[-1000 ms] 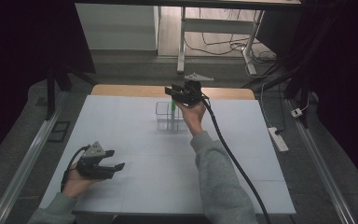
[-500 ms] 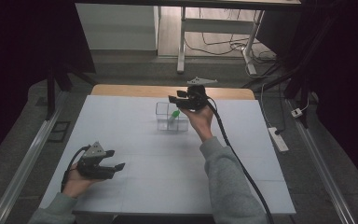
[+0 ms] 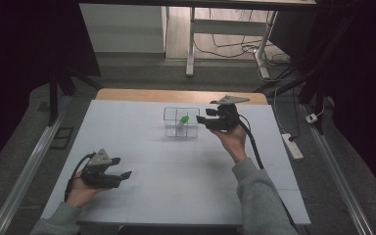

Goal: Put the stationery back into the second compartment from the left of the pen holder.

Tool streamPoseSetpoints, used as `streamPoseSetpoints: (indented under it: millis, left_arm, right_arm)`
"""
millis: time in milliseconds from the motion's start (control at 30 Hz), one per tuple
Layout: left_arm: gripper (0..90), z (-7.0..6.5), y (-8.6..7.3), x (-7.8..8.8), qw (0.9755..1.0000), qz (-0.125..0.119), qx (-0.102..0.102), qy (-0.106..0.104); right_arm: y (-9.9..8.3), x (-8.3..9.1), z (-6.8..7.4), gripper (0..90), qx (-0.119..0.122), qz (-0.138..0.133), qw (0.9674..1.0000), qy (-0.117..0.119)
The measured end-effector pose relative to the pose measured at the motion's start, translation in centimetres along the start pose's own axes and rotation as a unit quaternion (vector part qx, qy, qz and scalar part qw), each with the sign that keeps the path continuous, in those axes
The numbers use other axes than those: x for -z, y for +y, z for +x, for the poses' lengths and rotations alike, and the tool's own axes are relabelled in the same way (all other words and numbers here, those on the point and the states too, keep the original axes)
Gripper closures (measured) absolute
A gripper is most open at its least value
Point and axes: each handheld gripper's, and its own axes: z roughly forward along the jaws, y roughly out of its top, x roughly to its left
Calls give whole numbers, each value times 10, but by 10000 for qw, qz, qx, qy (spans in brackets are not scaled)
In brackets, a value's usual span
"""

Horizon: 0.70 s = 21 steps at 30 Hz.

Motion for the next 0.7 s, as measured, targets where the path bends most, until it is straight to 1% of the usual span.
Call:
streamPoseSetpoints:
  millis: [100, 167, 300, 500, 567, 600, 700]
  left_arm:
    - [295, -1, 0, 0, 10000, 9, -2, 1]
    - [295, -1, 0, 0, 10000, 5, 3, 5]
    - [295, 0, 0, 1, 10000, -10, 18, 24]
    - [295, 0, 0, 0, 10000, 0, 30, 27]
    - [294, 0, 0, 0, 10000, 3, 40, 33]
    - [294, 0, 0, 0, 10000, 0, 42, 29]
    - [294, 1, 0, 0, 10000, -5, 53, 37]
  right_arm:
    - [-14, 15, -2, 425, 5, 129, 9999, -28]
    - [-25, 24, -3, 416, -43, 160, 9999, -29]
    - [-48, 43, -2, 402, -24, 327, 9994, -148]
    - [-79, 69, -5, 394, -134, 428, 9988, -174]
    - [-88, 76, -5, 395, -149, 481, 9985, -205]
    - [-94, 79, -5, 394, -193, 494, 9984, -193]
    - [-107, 88, -5, 392, -193, 567, 9980, -202]
